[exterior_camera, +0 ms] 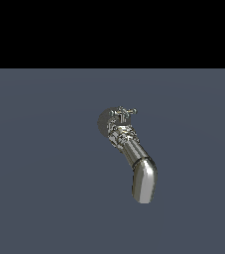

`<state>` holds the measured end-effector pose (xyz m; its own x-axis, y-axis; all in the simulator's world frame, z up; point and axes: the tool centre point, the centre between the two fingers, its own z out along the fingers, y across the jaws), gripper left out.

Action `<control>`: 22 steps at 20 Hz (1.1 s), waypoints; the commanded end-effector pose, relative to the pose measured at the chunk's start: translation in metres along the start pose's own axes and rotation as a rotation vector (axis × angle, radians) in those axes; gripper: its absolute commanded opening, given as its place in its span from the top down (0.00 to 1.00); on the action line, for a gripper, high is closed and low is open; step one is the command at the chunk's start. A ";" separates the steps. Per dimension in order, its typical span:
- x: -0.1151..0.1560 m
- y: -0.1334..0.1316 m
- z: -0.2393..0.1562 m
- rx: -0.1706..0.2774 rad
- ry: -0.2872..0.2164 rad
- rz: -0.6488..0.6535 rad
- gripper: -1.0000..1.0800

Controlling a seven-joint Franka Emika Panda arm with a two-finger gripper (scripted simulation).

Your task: Turn on the faucet by rotating a designated handle.

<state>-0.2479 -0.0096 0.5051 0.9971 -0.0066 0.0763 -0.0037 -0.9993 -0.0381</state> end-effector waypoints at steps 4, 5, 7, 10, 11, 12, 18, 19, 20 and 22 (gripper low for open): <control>0.017 -0.004 0.090 0.009 -0.123 -0.019 0.46; 0.017 -0.004 0.115 -0.011 -0.167 -0.036 0.41; 0.017 0.014 0.157 -0.020 -0.224 -0.057 0.53; 0.018 0.008 0.210 0.025 -0.272 -0.147 0.46; 0.019 -0.008 0.214 0.020 -0.281 -0.188 0.46; 0.021 -0.002 0.228 0.056 -0.286 -0.170 0.35; 0.068 -0.019 0.272 -0.047 -0.261 -0.471 0.17; 0.083 0.005 0.276 -0.017 -0.233 -0.437 0.18; 0.086 -0.007 0.290 -0.053 -0.245 -0.530 0.27; 0.096 0.042 0.296 -0.075 -0.238 -0.464 0.14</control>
<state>-0.1397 -0.0020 0.2245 0.8672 0.4704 -0.1633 0.4766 -0.8791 -0.0014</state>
